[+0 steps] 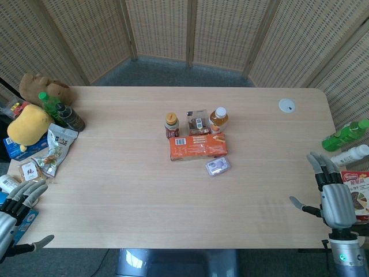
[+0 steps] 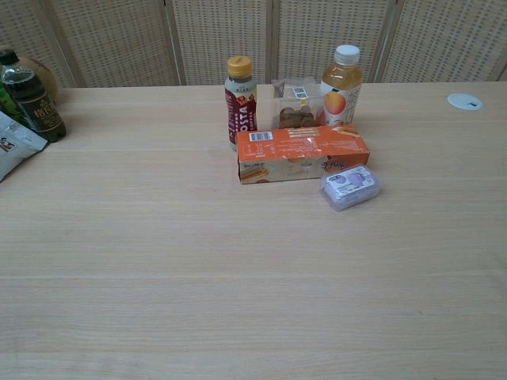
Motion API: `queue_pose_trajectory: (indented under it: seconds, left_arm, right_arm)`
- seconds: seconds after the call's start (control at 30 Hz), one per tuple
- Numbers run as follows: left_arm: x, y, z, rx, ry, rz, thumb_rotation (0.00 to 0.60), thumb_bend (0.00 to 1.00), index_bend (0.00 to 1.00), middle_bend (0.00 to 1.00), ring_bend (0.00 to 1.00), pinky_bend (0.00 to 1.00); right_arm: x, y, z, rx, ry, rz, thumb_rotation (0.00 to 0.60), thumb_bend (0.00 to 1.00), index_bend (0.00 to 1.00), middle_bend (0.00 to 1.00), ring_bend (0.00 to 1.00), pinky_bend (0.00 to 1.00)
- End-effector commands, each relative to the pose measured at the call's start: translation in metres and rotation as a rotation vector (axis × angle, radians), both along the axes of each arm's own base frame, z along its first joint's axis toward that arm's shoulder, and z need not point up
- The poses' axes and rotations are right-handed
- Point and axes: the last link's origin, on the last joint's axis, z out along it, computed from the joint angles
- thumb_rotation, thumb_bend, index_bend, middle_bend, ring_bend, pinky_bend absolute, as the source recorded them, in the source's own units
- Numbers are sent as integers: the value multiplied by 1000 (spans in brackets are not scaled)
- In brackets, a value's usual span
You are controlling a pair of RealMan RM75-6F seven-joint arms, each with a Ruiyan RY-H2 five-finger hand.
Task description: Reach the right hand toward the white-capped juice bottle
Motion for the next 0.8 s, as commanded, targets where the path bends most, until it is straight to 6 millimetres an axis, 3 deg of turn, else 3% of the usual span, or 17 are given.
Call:
queue_pose_trajectory:
  seconds: [0.03,0.37,0.63,0.8]
  left_arm:
    - [0,0,0,-1,2,0,600,0,41,0,0,0]
    - [-2,3,-3,3,11,12,600,0,41,0,0,0]
    - [-5,9,-5,7,14,30,600,0,41,0,0,0]
    - [-7,12,-5,2,13,41,600,0,41,0,0,0]
  right_arm:
    - [-1,0,0,5,-4,-5,600,0,0,0,0,0]
    - [-10,-11,-7,32,-31,-52,600,0,0,0,0,0]
    - [-1,-65,-25,105,-40,-30,600,0,0,0,0,0]
    - [13,-105,-49,186,-83,-31,600,0,0,0,0,0]
